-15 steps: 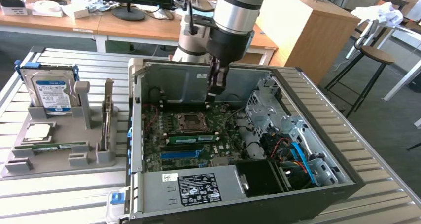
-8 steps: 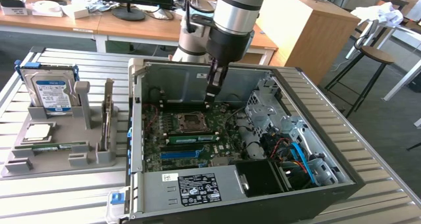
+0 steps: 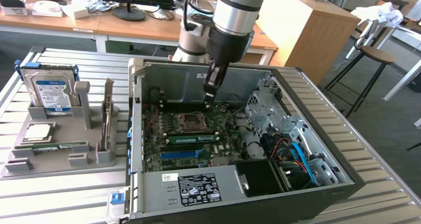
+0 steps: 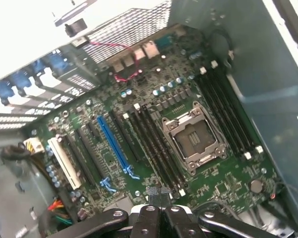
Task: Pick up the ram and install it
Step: 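Press down the ram until it locks into place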
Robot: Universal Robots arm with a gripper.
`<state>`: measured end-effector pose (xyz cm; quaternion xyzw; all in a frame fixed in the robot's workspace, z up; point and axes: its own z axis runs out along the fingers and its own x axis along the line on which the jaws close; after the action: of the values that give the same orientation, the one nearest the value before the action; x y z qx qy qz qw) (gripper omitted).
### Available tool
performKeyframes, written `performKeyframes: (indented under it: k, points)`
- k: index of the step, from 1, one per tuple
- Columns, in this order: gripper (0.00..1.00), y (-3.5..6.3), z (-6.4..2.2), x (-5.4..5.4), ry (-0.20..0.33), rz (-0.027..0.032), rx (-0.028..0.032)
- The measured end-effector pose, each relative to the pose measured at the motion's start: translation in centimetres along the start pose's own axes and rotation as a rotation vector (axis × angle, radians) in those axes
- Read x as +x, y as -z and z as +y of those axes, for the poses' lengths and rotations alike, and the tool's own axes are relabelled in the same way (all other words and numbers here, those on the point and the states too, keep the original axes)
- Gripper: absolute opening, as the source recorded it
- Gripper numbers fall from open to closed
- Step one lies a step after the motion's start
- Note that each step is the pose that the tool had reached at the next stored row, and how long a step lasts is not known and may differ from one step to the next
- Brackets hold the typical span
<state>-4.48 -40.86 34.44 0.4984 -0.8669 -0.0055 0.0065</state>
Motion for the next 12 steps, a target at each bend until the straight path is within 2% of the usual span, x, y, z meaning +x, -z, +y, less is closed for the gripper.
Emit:
performKeyframes:
  k: [12]
  points:
    - [0.1, -0.25, 0.02, 0.01, -0.201, -0.0032, -0.0012]
